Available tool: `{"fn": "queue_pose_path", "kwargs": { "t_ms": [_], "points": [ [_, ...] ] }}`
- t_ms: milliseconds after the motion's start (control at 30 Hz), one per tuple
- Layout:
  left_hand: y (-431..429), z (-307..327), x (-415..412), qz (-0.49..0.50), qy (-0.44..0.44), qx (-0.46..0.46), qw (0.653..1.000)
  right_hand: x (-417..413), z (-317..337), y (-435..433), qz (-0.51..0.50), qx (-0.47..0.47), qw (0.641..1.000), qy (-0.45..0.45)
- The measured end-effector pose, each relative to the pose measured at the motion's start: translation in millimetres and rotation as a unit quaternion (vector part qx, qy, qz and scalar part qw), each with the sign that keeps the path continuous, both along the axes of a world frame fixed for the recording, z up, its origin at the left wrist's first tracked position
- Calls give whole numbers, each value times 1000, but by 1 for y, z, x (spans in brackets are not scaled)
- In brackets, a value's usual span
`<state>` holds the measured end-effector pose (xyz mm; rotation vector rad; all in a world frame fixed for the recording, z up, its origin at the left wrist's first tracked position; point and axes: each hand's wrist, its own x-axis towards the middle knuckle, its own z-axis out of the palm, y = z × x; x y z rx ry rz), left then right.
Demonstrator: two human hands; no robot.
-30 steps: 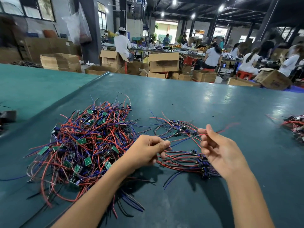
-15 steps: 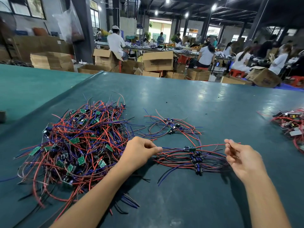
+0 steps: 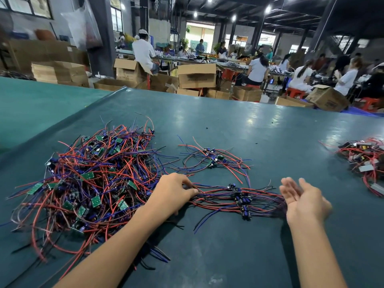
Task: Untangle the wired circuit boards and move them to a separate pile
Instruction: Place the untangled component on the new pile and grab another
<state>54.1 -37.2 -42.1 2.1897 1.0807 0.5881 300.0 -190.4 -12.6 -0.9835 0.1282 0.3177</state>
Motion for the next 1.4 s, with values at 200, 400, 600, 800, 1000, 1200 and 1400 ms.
{"fn": "queue_pose_path", "kwargs": {
  "t_ms": [200,400,600,800,1000,1200,1400],
  "points": [
    [-4,11,-2,19,-34,20,999,-63,20,45,63,-67,964,-249],
    [17,35,-25,96,-304,-215,923,-146,-25,78,187,-287,775,-532],
    [61,52,-54,219,-47,174,959,-166,-46,76,228,-345,645,-643],
    [69,55,-60,221,288,169,916,-159,-45,76,284,-334,695,-570],
    [77,50,-66,180,320,240,898,-158,-44,76,296,-328,702,-559],
    [72,63,-71,165,296,229,912,-155,-46,76,299,-316,718,-544],
    [57,89,-63,142,218,366,893,-155,-48,80,285,-307,727,-545]
  ]
}}
